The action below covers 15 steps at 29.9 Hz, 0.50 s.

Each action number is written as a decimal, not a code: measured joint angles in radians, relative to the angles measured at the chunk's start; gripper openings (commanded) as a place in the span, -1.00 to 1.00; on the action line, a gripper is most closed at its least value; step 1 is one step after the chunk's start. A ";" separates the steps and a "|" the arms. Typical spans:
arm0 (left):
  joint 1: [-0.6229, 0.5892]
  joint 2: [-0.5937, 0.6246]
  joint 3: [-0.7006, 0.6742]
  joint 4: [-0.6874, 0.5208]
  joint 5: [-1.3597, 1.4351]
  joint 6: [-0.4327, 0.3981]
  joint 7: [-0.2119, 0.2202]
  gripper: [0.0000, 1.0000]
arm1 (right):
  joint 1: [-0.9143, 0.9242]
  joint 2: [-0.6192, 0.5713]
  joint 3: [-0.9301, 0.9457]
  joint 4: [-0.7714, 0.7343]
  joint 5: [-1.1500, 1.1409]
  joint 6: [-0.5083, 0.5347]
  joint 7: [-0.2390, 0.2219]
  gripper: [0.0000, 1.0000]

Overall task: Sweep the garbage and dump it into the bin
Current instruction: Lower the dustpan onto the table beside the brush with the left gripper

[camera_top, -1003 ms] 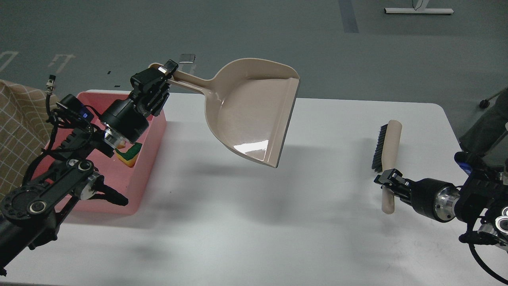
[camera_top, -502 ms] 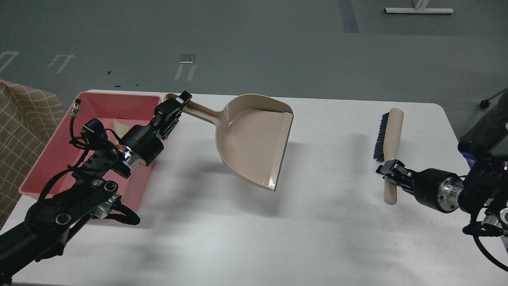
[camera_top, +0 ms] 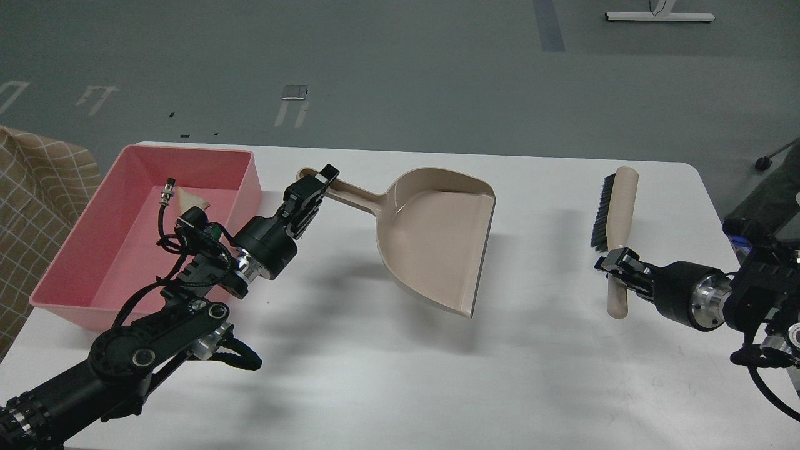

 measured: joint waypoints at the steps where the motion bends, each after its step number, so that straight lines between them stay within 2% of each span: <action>1: -0.001 -0.011 0.000 0.000 0.000 0.006 0.007 -1.00 | 0.000 0.000 0.000 0.000 0.000 0.000 0.000 -0.79; 10: 0.000 -0.131 0.008 0.000 0.009 0.066 0.068 -1.00 | -0.003 0.000 -0.001 -0.004 -0.003 0.000 0.000 -0.79; 15: 0.005 -0.177 0.073 0.000 0.048 0.114 0.084 -1.00 | -0.002 0.001 -0.001 -0.007 -0.003 0.000 0.000 -0.79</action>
